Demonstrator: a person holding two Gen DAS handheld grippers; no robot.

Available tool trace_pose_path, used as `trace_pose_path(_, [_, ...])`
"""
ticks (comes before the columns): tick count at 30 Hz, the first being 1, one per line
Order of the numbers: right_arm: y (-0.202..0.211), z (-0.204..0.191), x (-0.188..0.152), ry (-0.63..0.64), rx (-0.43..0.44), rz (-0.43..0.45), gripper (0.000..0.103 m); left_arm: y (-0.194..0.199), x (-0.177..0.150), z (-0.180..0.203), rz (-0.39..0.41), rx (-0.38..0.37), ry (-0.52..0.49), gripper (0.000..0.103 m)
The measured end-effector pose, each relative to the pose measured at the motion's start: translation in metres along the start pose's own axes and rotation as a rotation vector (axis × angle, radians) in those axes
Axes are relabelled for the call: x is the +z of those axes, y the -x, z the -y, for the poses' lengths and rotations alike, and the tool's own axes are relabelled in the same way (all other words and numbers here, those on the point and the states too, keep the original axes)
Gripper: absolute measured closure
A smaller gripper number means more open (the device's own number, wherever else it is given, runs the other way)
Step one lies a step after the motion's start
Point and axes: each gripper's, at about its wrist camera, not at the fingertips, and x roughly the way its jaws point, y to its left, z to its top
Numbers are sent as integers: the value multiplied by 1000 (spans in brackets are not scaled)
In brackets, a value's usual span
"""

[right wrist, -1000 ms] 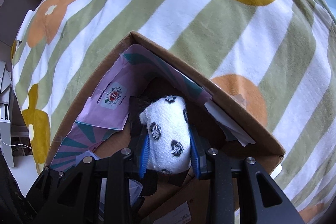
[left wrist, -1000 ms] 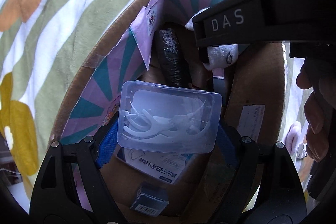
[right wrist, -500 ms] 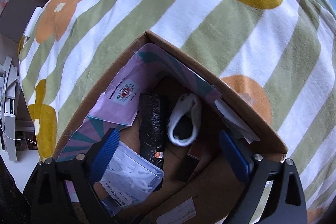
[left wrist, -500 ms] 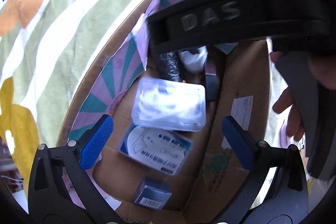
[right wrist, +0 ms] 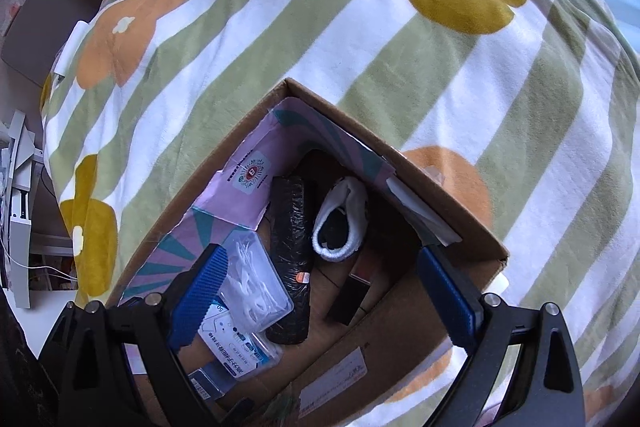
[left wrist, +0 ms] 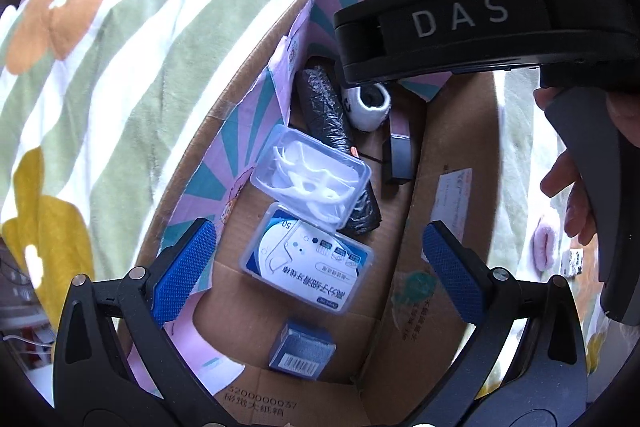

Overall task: Organize objects
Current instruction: 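Open the left gripper over the box while the right releases the panda ball inside, then move both grippers back from the cardboard box toward the sponge and tissue pack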

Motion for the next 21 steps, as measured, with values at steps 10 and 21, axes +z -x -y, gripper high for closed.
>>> trace_pose_path(10, [76, -12, -31, -24, -19, 79, 8, 66, -18, -1, 49, -7, -67, 0])
trace_pose_path(21, [164, -14, -91, -121, -65, 177, 1, 141, -36, 18, 112, -35, -184, 0])
